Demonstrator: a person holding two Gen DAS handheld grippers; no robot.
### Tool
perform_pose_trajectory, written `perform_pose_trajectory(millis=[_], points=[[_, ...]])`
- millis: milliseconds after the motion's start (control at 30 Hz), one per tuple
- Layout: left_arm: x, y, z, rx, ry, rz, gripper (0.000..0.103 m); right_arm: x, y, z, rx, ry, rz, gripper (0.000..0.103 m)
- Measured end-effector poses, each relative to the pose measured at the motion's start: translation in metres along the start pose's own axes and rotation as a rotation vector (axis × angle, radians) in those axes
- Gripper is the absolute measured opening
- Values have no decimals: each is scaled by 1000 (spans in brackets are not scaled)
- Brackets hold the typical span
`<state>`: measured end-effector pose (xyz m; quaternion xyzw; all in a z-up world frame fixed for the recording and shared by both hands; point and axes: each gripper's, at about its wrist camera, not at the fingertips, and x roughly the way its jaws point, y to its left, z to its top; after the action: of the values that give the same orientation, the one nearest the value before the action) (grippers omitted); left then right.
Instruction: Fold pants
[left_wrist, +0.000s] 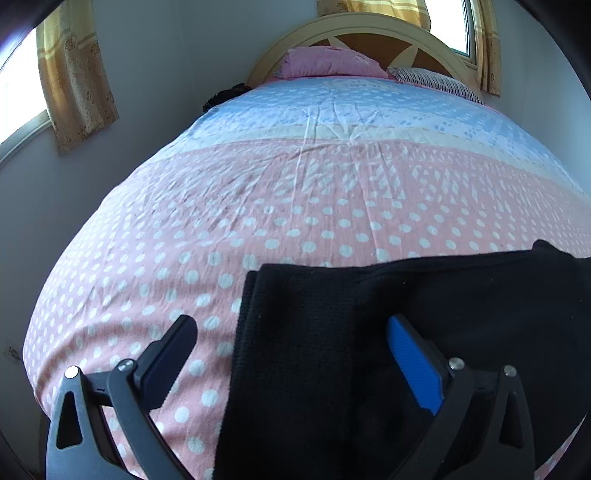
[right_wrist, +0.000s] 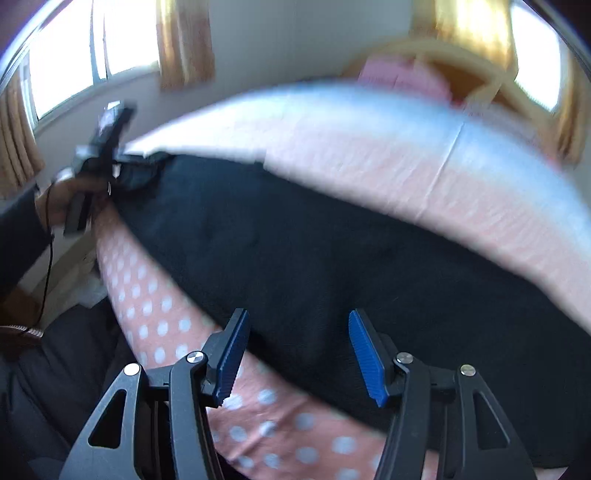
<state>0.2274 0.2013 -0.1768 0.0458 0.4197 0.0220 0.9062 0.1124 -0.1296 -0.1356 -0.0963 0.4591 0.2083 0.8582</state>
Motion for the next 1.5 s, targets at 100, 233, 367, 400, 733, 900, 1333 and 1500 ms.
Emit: perform_pose_trajectory(millis=[100,233,367,400,733,900,1333,1500], points=[[6,-1,6,-5,7,14,103,-5,8,0,-31,-32,-5,59],[3,11,7,-53,31,-36,103,-18,4,7,-46,-74,41,59],[-24,6,-6,-16,-65,18,103,-6,-13,40,20,-83,77,59],[-30,6,-8,-29,-98,14,103,-1,-18,53,51,-87,116,59],[-4,11,-5,-86,-18,-41,103,109,-52,163,489,-38,457,54],[-5,11,-9,-110,-22,-58,103,158,-43,174,613,91,533,29],[-9,7,-12,-90,-61,-13,103,152,-33,173,548,58,401,6],[-9,10,-13,-102,-63,-31,103,86,-53,155,527,-45,341,55]])
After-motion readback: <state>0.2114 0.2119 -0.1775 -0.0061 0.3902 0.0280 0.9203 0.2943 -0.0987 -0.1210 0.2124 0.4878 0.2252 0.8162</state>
